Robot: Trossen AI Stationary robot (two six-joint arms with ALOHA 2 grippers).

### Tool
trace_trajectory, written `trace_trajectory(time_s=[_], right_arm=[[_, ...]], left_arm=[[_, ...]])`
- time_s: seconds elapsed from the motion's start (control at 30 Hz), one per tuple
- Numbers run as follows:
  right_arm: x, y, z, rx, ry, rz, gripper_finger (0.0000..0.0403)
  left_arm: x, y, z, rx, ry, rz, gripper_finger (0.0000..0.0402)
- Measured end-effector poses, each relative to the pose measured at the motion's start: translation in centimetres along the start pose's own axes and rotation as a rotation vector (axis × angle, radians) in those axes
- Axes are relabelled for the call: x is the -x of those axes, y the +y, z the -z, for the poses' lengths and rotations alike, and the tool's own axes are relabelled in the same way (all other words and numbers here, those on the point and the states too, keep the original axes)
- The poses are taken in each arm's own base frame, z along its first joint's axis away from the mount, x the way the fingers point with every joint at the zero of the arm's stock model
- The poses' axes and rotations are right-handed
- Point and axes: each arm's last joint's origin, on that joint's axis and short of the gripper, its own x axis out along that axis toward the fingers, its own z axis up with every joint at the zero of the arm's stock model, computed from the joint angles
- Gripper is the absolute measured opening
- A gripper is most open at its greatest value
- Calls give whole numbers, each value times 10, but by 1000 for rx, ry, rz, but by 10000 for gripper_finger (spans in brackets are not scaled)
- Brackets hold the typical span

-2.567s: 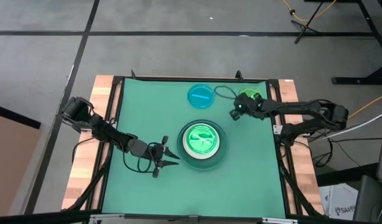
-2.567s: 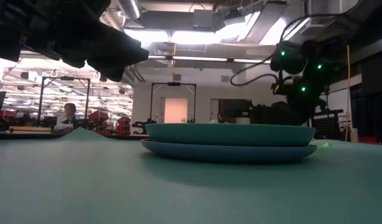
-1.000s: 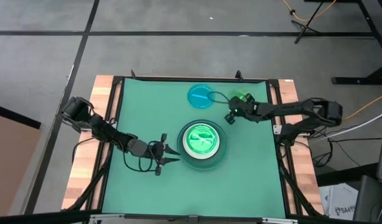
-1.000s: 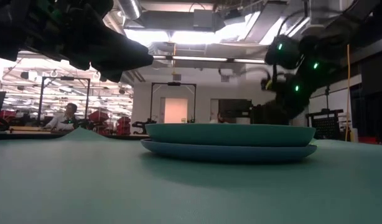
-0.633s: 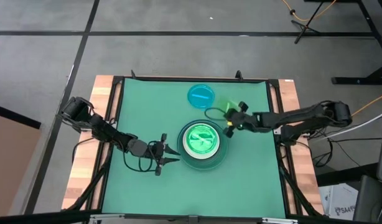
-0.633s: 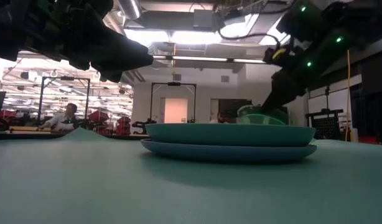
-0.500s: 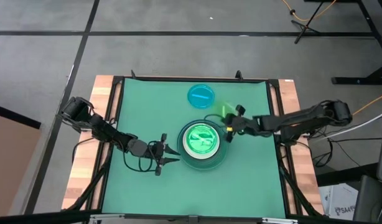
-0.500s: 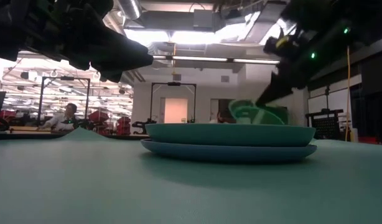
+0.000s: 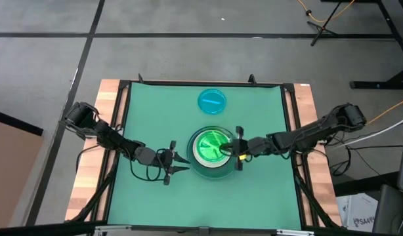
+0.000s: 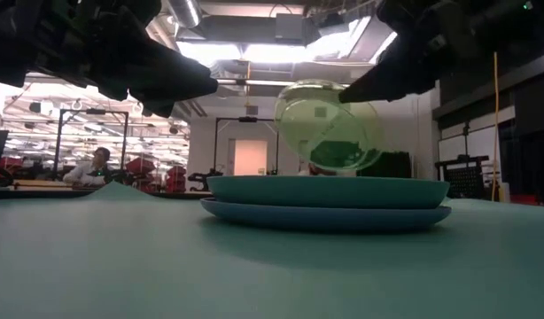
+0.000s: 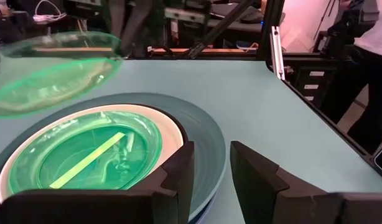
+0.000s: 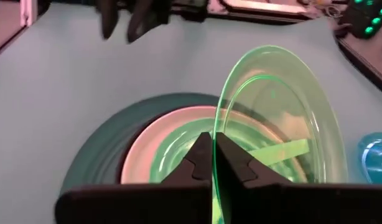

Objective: Stack plastic plates
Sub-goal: Stack the green transparent plate on top of the green transparent plate

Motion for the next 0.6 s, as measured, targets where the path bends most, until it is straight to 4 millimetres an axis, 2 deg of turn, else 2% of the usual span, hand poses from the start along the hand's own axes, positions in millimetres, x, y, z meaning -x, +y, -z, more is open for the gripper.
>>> trace_trajectory(time_s=[0.37, 0.6], right_arm=[[-17, 21, 15, 156, 32, -95, 0], [-32, 26, 21, 203, 85, -91, 0]], left_arm=[[0, 0, 0, 0, -1, 0, 97], [0, 0, -1, 2, -13, -3, 97]])
